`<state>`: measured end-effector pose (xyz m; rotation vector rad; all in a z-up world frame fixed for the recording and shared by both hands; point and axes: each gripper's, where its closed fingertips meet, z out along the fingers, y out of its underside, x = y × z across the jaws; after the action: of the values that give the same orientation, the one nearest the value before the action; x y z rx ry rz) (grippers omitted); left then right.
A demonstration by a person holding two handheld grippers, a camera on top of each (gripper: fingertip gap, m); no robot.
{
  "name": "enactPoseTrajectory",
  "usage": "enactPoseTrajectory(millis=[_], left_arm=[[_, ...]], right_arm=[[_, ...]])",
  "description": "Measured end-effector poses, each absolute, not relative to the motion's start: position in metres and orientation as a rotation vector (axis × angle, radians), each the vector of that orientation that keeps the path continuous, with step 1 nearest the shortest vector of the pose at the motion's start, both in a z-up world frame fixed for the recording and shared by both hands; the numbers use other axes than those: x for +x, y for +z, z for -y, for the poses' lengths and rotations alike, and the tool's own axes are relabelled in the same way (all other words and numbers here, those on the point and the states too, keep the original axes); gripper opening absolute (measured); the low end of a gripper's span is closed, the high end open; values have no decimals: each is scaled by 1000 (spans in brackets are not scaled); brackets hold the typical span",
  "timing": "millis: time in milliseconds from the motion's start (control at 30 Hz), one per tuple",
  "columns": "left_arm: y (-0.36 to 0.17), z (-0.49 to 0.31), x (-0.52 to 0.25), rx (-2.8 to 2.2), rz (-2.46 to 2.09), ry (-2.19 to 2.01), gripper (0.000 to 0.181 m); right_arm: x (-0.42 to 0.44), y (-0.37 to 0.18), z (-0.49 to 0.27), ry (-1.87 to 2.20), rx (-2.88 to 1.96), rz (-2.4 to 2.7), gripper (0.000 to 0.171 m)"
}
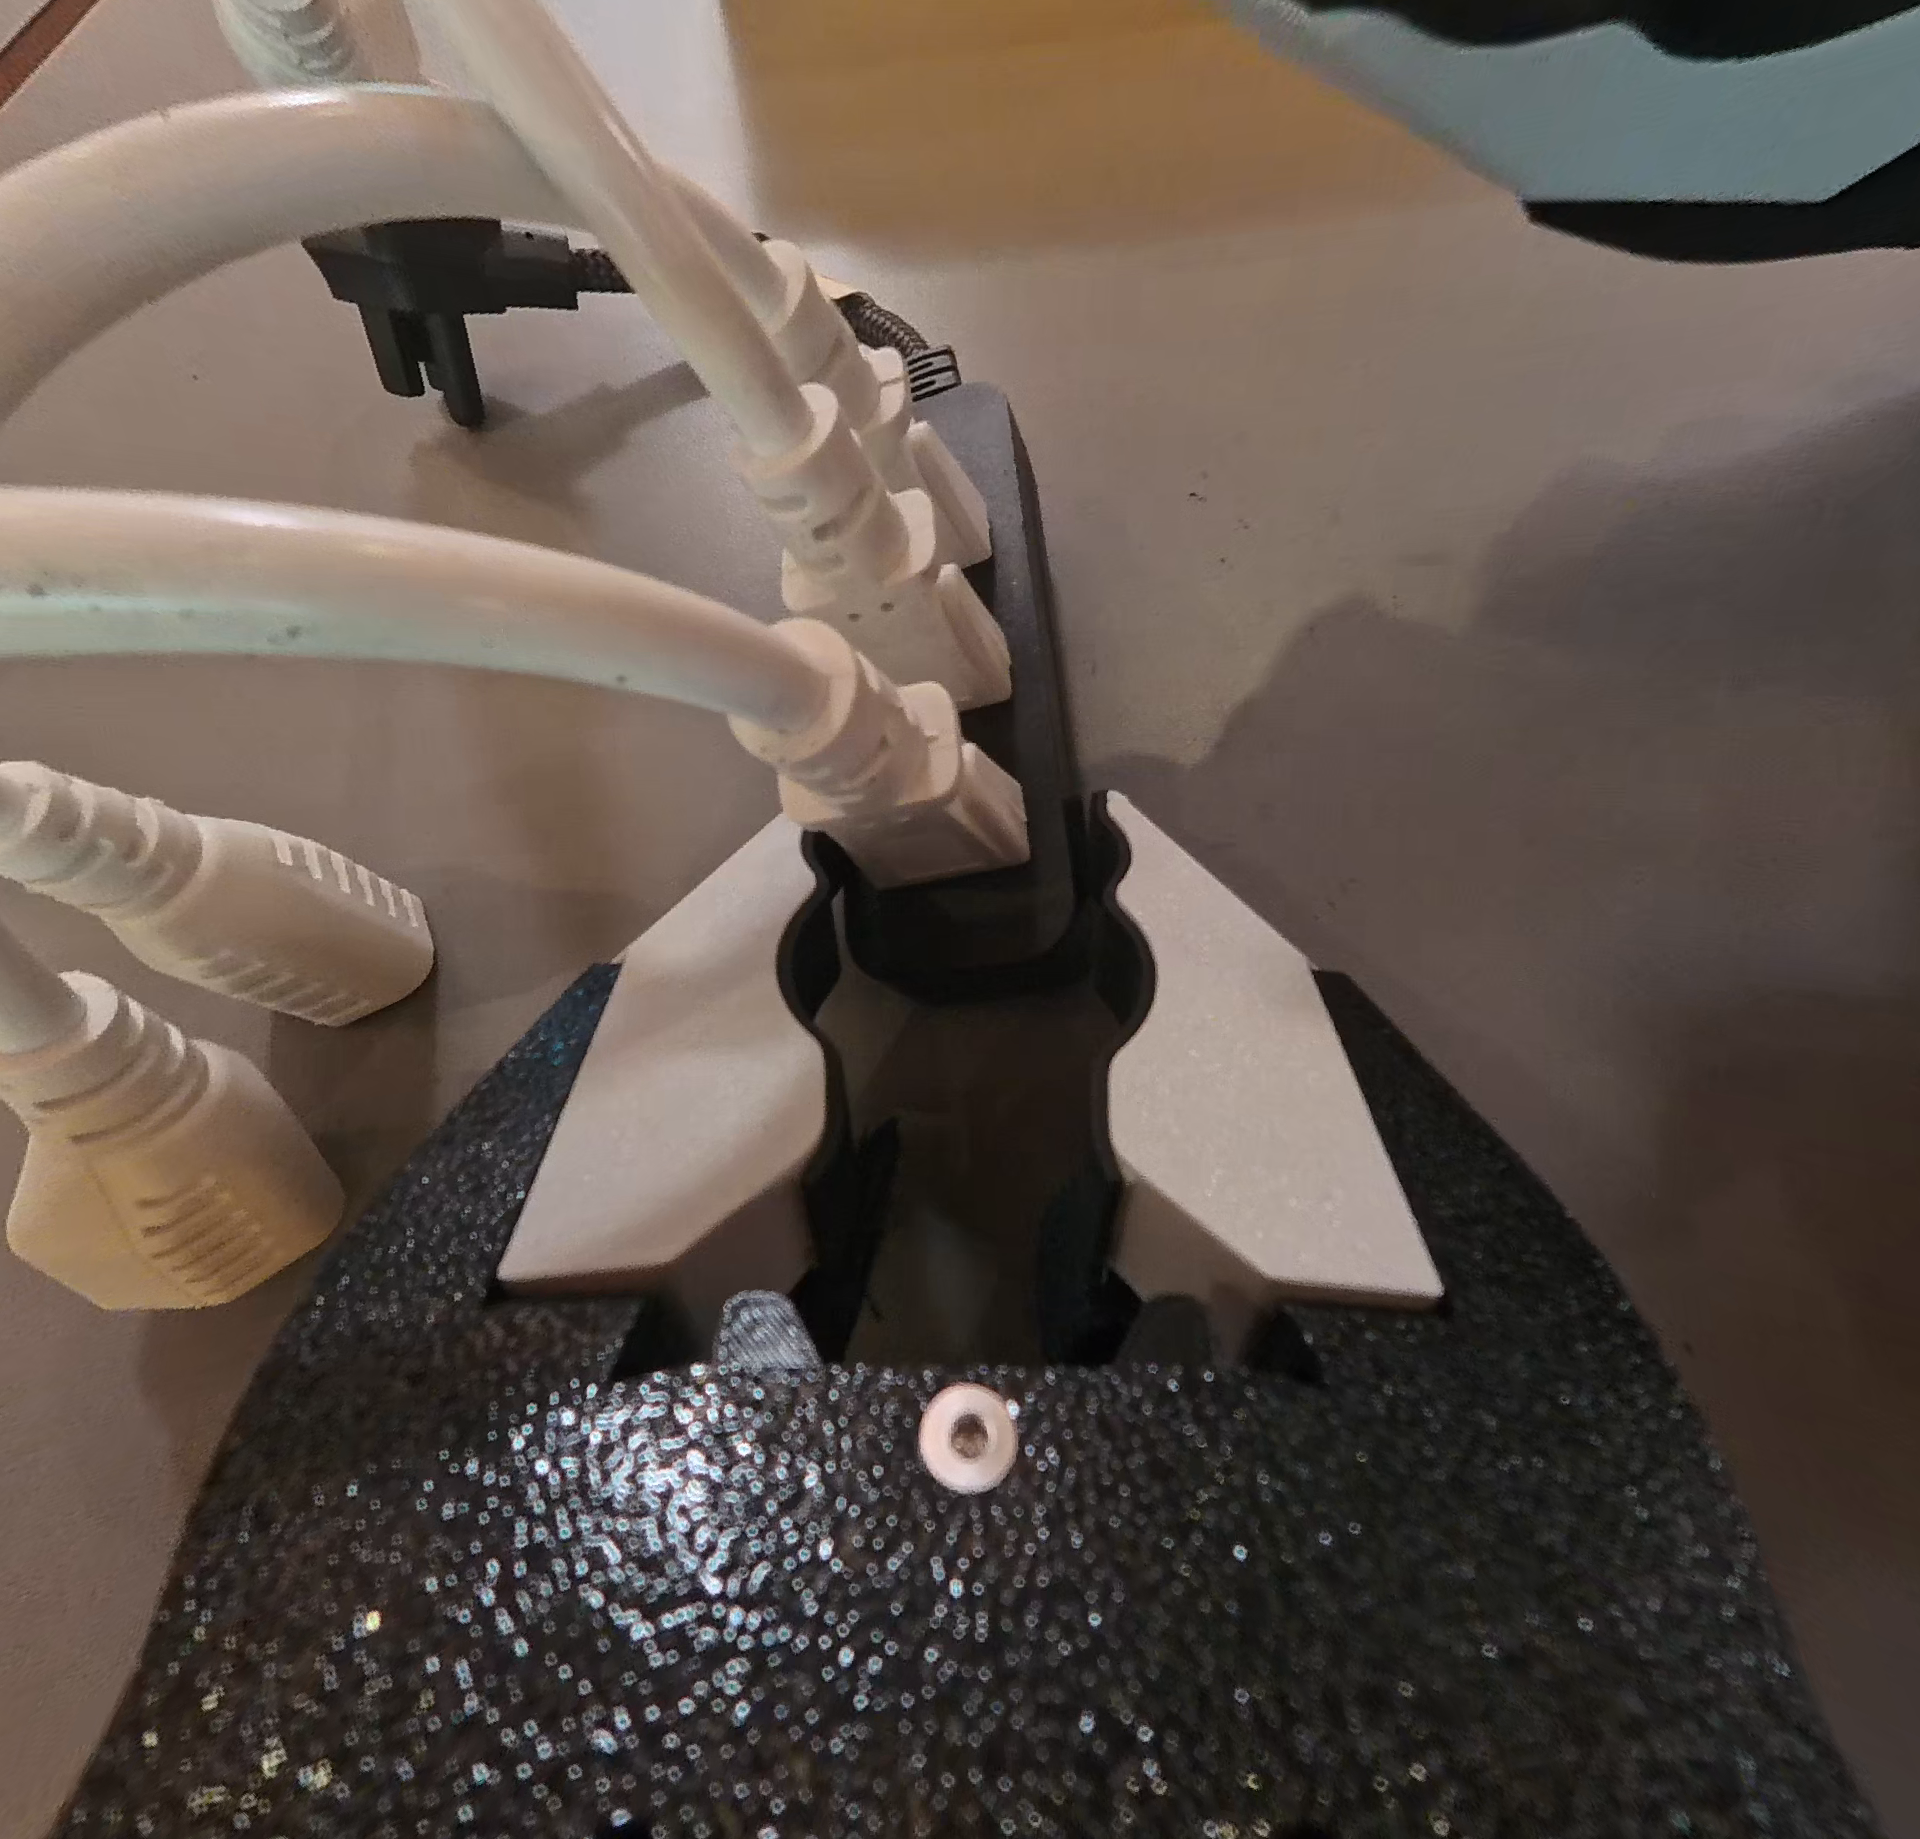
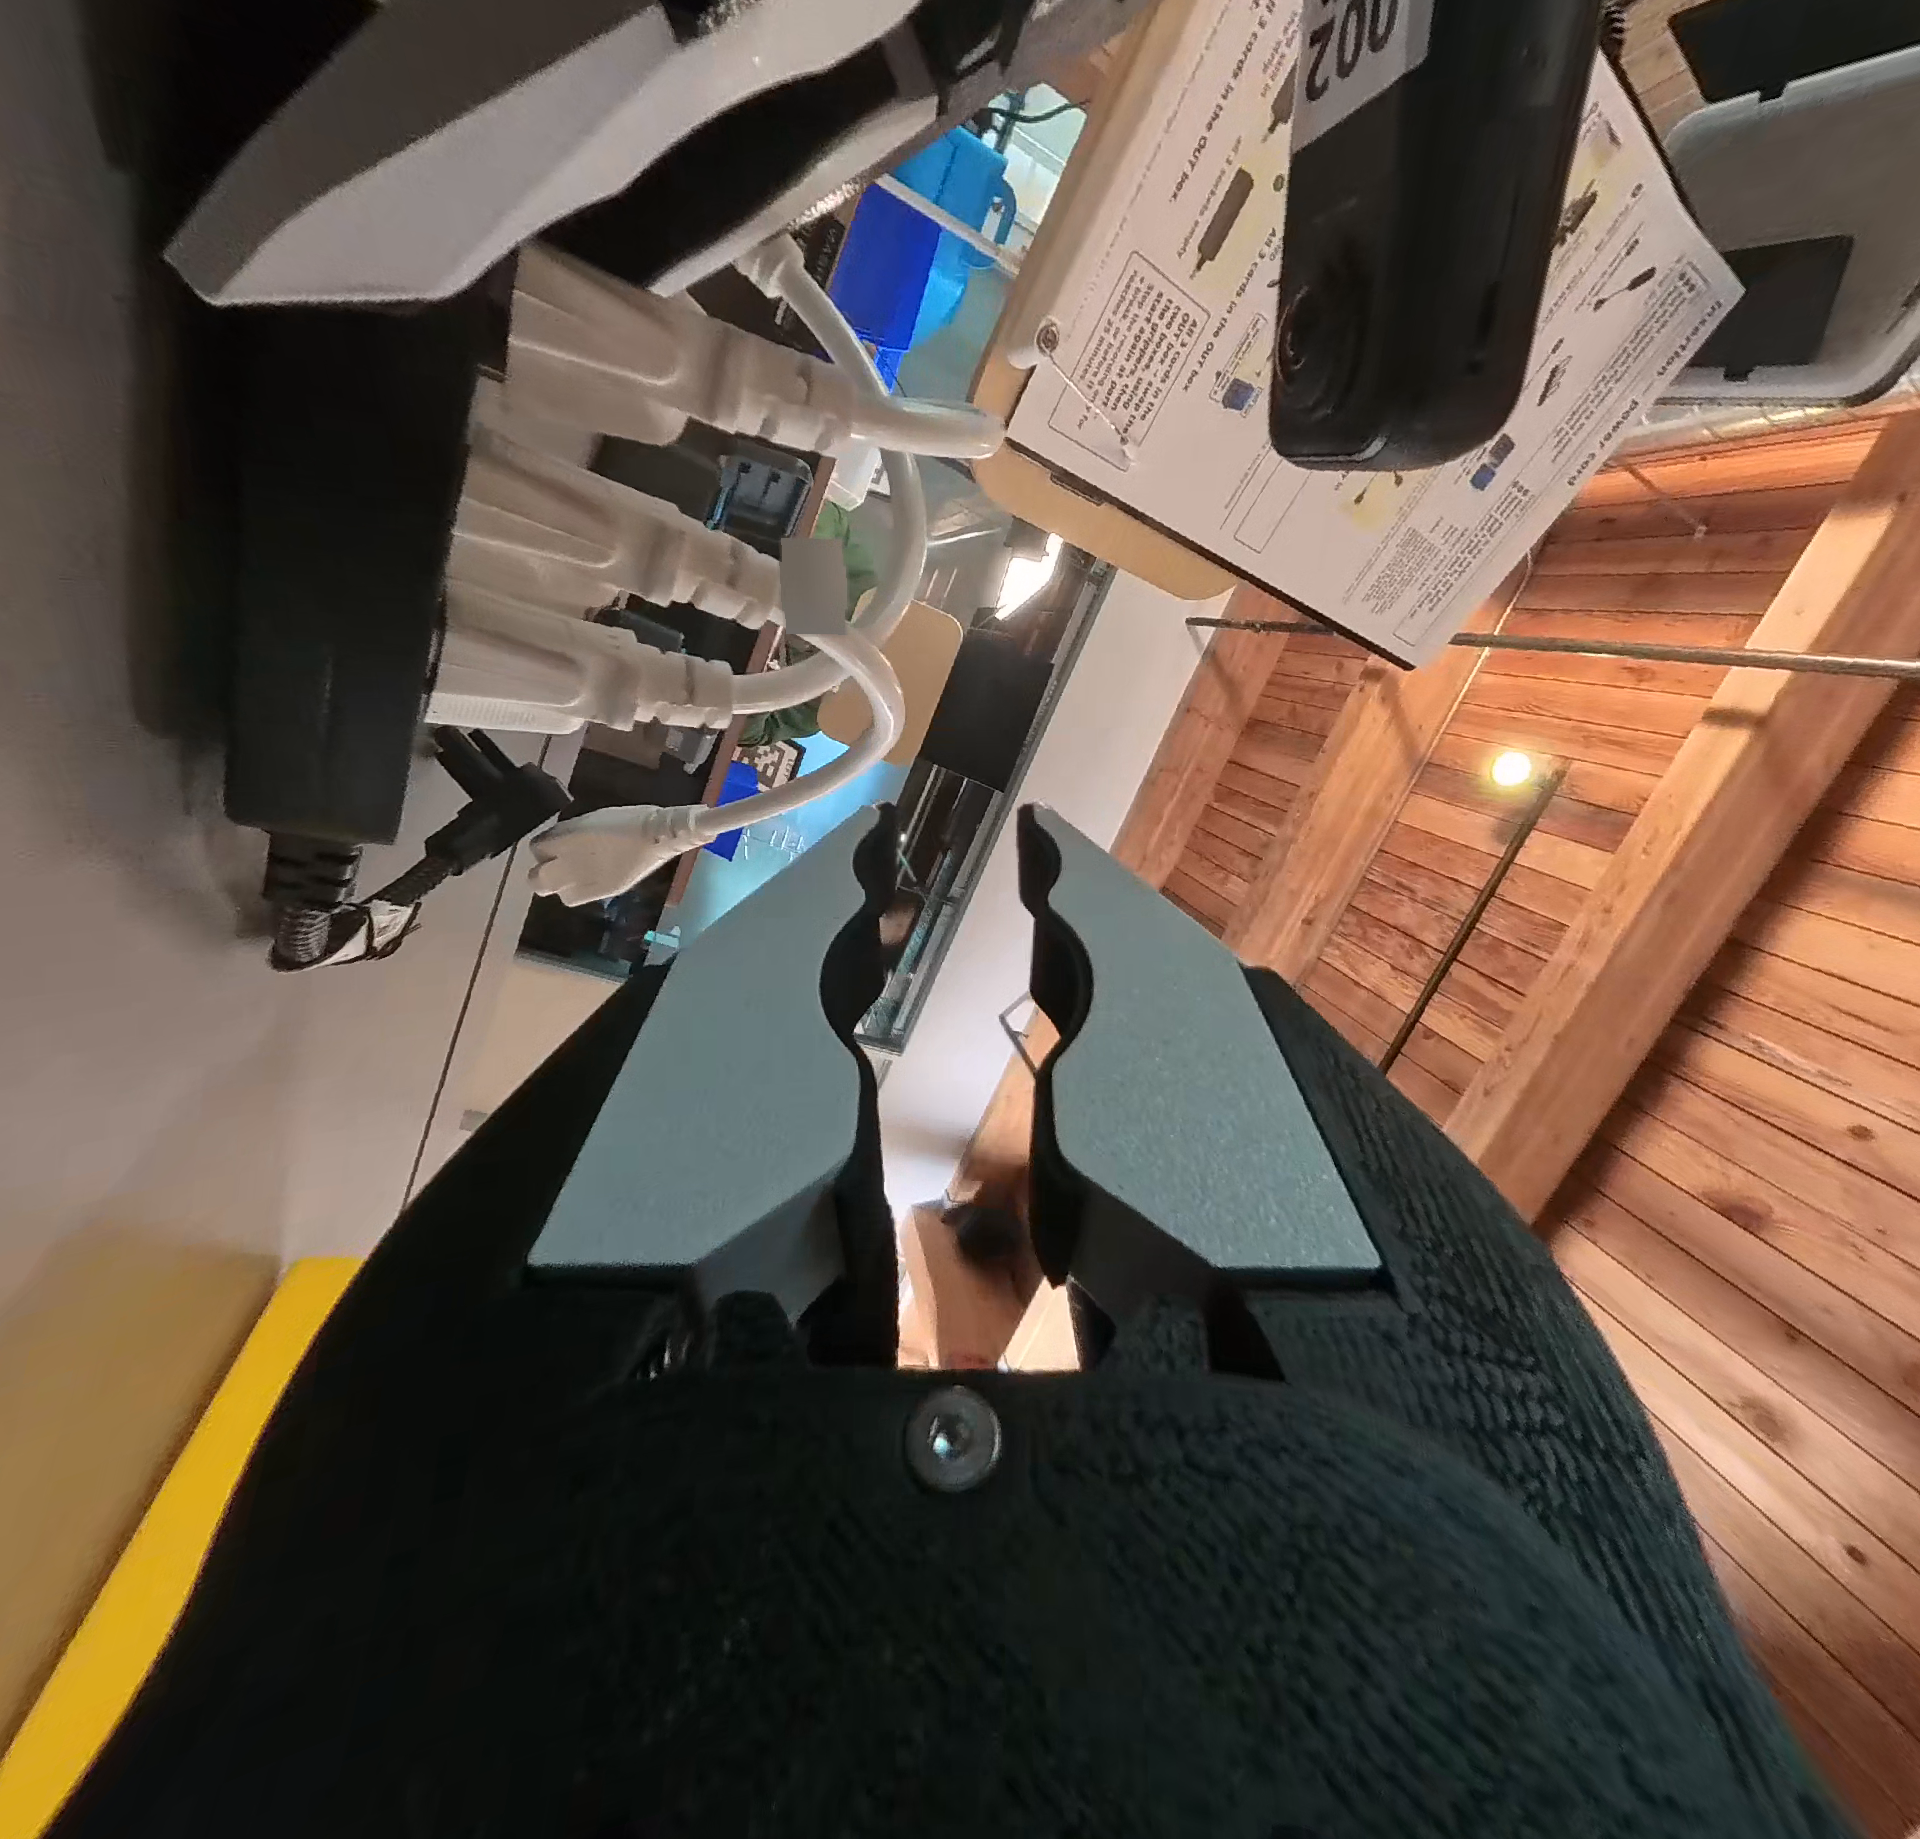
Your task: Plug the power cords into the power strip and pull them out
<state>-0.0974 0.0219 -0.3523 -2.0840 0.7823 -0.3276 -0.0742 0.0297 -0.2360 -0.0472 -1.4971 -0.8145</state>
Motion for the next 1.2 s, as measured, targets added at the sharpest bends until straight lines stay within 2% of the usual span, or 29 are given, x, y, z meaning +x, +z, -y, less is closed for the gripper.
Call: enactPoseTrajectory(millis=[567, 700, 867, 1067, 1133, 1200], left_arm=[[-352, -22, -98, -2084, -782, -328, 45], [-352, -22, -98, -2077, -796, -320, 46], [-353, -22, -98, -2066, -820, -309, 46], [-353, -21, -98, -2056, -839, -303, 46], [-352, -20, -98, -2046, -863, -310, 46], [-352, -19, -97, -2037, -887, -319, 46]], right_arm=[[-79, -242, -38, -836, -56, 1533, 20], [-87, -247, -40, -713, -127, 1672, 22], [-98, -220, -49, -705, -96, 1720, 54], [-112, -187, -62, -801, 10, 1736, 106], [-117, -182, -60, -818, 63, 1745, 114], [-122, -180, -54, -831, 143, 1757, 115]])
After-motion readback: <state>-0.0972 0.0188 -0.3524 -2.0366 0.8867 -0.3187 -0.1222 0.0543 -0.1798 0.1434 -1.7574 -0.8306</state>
